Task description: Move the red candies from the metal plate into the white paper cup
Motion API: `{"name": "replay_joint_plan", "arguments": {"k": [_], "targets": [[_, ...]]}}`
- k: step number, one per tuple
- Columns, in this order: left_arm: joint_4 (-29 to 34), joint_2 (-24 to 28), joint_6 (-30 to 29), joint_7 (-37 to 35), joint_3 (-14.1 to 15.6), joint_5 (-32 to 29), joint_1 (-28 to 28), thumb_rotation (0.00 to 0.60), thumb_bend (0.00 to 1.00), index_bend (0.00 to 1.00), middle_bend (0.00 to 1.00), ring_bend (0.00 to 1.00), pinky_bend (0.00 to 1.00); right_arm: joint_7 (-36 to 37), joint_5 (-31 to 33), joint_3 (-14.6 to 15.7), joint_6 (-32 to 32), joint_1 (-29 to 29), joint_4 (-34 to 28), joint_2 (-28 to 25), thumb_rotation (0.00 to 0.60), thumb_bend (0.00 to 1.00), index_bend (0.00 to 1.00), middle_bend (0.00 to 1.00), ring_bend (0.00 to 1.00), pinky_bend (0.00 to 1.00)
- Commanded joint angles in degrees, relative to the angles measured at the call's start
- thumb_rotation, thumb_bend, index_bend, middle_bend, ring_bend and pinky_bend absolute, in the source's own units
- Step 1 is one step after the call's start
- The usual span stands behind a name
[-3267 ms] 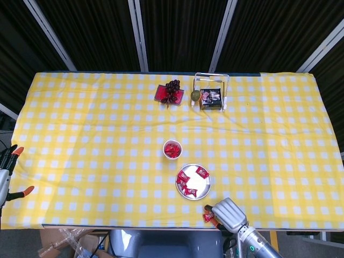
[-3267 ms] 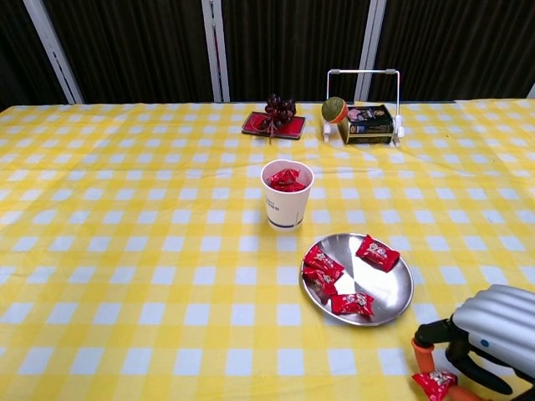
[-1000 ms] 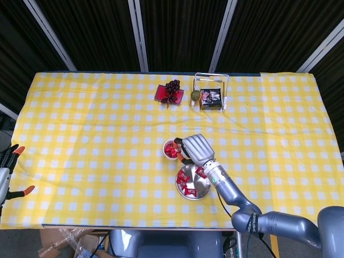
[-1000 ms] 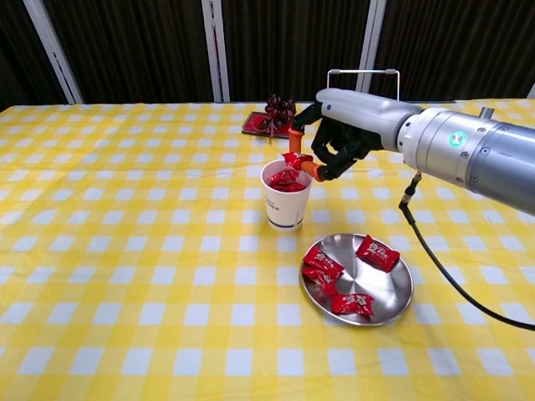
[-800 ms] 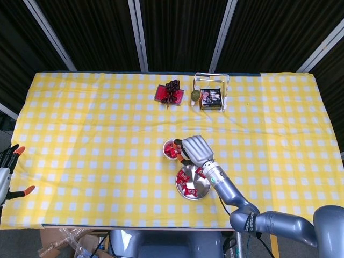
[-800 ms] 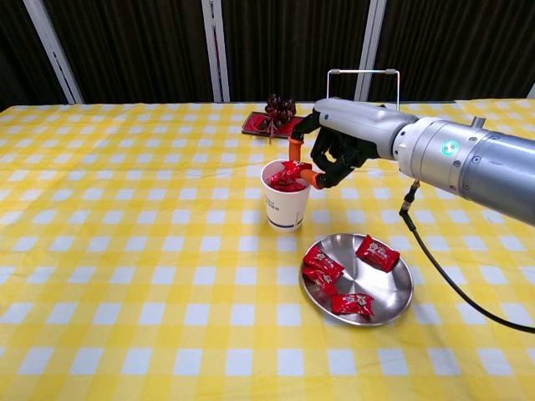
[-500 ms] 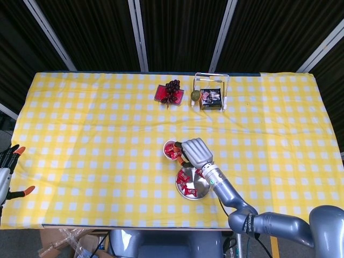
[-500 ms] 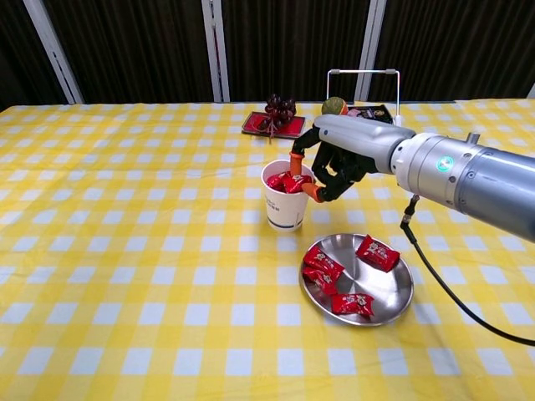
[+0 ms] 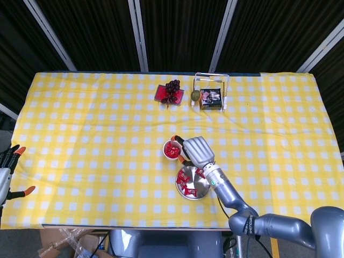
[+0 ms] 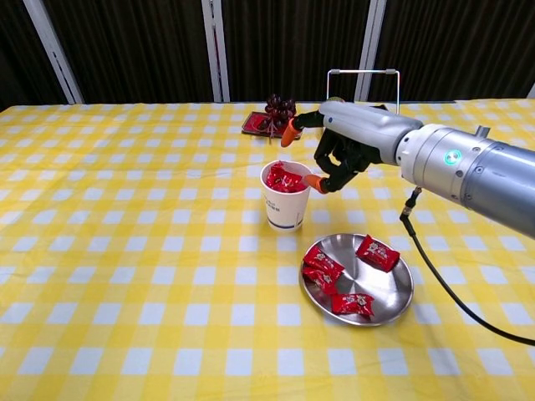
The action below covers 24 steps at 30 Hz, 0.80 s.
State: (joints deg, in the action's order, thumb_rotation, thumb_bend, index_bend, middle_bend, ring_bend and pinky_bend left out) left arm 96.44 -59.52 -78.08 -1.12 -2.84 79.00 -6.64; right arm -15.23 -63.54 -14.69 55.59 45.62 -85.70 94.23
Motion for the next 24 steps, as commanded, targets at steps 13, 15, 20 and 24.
{"name": "replay_joint_plan", "arguments": {"k": [13,15,20,24], "targets": [[0.07,-0.02,-0.21,0.06,0.05,0.12,0.05,0.6,0.01,0.0,0.0,0.0,0.0,-2.21,-4.0,5.68,5.41,-6.05,-9.87,-8.48,0.6,0.45,0.27,0.83,0.93,0.95],[0.09,-0.03,-0.38,0.04,0.07,0.22,0.12,0.6,0.01,0.0,0.0,0.0,0.0,-2.81,-5.08,7.48,6.24,-7.33,-11.6,-9.73,0.6,0.44,0.29,0.83,0.93,0.95],[0.07,-0.25,-1.2,0.06,0.0,0.63,0.35,0.6,0.01,0.0,0.0,0.0,0.0,-3.15,-7.29,11.28,7.31,-9.8,-14.31,-10.54,0.6,0.44,0.33,0.83,0.93,0.95],[-0.09,-0.64,-2.45,0.03,0.05,1.58,0.7,0.6,0.01,0.0,0.0,0.0,0.0,-4.24,-7.76,12.91,7.83,-10.96,-14.79,-9.2,0.6,0.42,0.33,0.83,0.93,0.95]]}}
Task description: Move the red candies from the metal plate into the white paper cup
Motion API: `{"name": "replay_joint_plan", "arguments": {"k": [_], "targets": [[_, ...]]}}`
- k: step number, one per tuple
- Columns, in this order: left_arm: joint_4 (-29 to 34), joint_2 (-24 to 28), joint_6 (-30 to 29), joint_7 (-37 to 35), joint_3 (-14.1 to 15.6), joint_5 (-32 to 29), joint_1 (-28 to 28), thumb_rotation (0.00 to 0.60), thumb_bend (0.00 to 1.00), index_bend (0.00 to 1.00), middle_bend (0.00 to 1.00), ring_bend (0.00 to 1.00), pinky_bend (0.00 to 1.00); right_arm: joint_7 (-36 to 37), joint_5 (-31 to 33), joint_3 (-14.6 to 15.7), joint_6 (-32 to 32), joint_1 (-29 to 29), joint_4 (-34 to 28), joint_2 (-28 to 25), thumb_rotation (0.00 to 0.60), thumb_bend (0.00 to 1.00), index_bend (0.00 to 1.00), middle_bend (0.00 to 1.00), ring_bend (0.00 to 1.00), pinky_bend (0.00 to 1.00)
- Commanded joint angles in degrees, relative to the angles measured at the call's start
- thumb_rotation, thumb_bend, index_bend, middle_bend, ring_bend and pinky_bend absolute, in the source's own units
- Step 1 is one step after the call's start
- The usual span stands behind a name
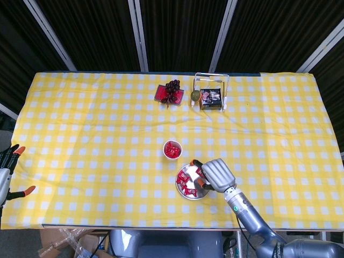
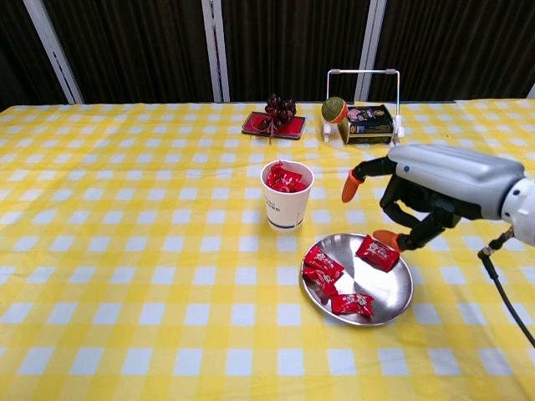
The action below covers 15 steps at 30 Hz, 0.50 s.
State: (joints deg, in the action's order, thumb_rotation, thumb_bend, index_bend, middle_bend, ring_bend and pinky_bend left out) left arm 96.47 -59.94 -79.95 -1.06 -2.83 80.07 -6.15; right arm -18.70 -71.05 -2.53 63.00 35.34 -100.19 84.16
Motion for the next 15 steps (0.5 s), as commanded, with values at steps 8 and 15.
{"name": "replay_joint_plan", "arguments": {"k": [8,15], "targets": [[-0.44,-0.65,-2.49,-0.41,0.21,1.81,0.95,0.6,0.01,0.0,0.0,0.0,0.0,-3.71,3.54,-1.29,1.56,-1.22,1.58,5.94,0.6,0.35,0.33,0.83,0.93,0.95],[-0.89,-0.18,-2.9,-2.06,0.45,1.97,1.52,0.6,0.01,0.0,0.0,0.0,0.0,-3.76,6.19,-1.98,0.31,-1.26,3.18,7.57,0.6,0.33,0.33,0.83,0.93,0.95]]}}
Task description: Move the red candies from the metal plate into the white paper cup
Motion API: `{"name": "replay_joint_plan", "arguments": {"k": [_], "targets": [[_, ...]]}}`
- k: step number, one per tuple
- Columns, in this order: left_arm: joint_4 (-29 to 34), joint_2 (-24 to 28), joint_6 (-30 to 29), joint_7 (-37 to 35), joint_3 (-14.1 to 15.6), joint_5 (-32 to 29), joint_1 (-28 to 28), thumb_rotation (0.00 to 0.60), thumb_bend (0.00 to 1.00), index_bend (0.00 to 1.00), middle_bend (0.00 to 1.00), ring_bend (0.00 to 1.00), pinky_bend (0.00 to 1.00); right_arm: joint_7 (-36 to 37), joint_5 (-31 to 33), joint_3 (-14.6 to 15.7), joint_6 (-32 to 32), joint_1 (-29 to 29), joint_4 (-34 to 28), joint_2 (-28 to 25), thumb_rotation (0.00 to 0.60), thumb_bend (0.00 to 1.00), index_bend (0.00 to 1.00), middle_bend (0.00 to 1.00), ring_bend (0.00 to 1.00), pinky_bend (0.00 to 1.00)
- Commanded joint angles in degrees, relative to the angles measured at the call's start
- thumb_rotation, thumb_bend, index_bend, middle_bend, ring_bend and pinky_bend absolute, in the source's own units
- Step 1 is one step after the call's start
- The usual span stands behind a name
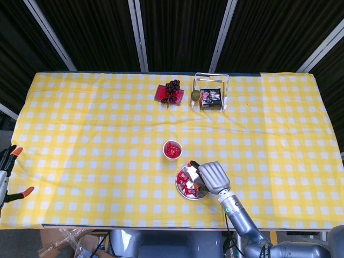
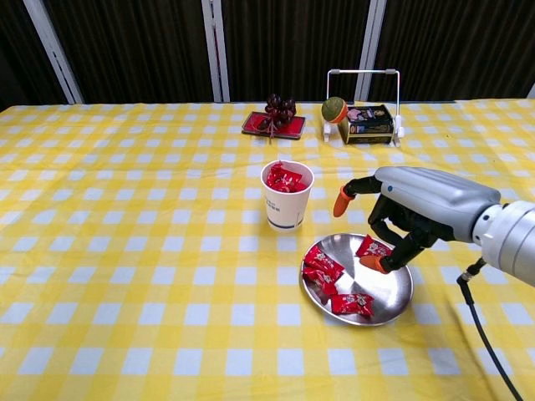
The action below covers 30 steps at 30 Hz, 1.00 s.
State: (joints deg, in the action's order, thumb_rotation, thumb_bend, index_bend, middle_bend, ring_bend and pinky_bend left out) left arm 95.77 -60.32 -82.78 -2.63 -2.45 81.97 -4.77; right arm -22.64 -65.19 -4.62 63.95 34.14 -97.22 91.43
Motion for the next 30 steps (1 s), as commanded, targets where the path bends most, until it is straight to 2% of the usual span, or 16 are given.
{"name": "replay_joint_plan", "arguments": {"k": [1,10,23,30], "targets": [[-0.25,0.27,-0.03,-0.76,0.11,0.18,0.14,0.6,0.01,0.0,0.0,0.0,0.0,0.33,0.14,0.35,-1.09,-0.03,0.29,0.33,0.6,0.33,0.33,0.83,0.93,0.95],[-0.54,0.38,-0.04,-1.49,0.28,0.9,0.14,0.6,0.01,0.0,0.0,0.0,0.0,2.14,0.16,1.44,-5.5,0.69,-0.62,-0.25,0.6,0.33,0.33,0.83,0.93,0.95],[-0.53,0.33,-0.02,-1.31,0.34,1.05,0.18,0.6,0.01,0.0,0.0,0.0,0.0,2.1,0.84,1.46,-6.43,0.67,0.91,0.95,0.6,0.33,0.33,0.83,0.93,0.95],[-0.54,0.34,0.28,-1.3,0.27,0.86,0.07,0.6,0.01,0.0,0.0,0.0,0.0,2.77,1.65,1.1,-7.25,0.75,2.11,1.33,0.6,0.33,0.37,0.83,0.93,0.95]]}}
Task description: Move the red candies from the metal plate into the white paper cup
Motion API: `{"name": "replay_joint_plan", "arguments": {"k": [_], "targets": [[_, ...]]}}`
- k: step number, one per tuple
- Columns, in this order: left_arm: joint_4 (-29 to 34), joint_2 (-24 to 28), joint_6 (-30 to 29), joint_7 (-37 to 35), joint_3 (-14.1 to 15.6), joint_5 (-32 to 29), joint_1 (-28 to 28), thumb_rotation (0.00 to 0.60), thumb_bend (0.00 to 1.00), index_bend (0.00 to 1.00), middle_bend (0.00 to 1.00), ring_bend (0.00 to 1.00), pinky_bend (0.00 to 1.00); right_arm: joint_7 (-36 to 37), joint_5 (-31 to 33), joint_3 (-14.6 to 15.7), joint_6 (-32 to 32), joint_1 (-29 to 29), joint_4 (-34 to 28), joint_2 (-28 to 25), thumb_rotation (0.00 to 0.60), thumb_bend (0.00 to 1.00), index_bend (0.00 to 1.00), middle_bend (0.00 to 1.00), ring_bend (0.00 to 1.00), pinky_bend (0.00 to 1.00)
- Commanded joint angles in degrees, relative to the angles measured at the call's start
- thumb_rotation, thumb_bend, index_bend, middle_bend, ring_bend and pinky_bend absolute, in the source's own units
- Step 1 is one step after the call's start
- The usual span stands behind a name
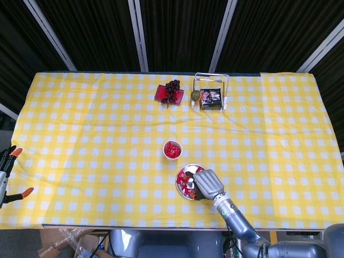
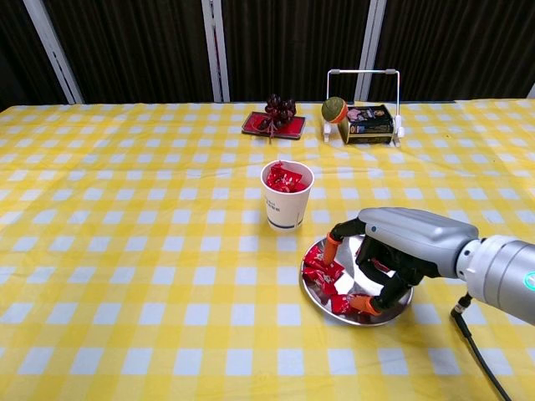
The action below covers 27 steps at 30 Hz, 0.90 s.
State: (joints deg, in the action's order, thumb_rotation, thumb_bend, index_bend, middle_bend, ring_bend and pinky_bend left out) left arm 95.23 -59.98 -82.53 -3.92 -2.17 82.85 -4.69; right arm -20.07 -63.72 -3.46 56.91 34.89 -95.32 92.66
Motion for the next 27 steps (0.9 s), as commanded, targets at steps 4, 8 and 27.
{"name": "replay_joint_plan", "arguments": {"k": [4,8,27], "targets": [[0.05,0.03,0.18,0.05,-0.03,-0.17,-0.04,0.6,0.01,0.0,0.0,0.0,0.0,0.61,0.25,0.08,-0.72,0.0,0.86,0.43,0.6,0.33,0.37,0.83,0.93,0.95],[0.06,0.03,0.25,0.1,-0.07,-0.29,-0.05,0.6,0.01,0.0,0.0,0.0,0.0,0.84,0.19,0.14,-1.03,0.01,1.52,0.85,0.6,0.33,0.37,0.83,0.93,0.95],[0.13,0.11,0.47,0.12,-0.12,-0.37,-0.12,0.6,0.01,0.0,0.0,0.0,0.0,-0.79,0.87,-0.36,0.45,-0.57,1.34,0.02,0.6,0.33,0.44,0.83,0.93,0.95]]}}
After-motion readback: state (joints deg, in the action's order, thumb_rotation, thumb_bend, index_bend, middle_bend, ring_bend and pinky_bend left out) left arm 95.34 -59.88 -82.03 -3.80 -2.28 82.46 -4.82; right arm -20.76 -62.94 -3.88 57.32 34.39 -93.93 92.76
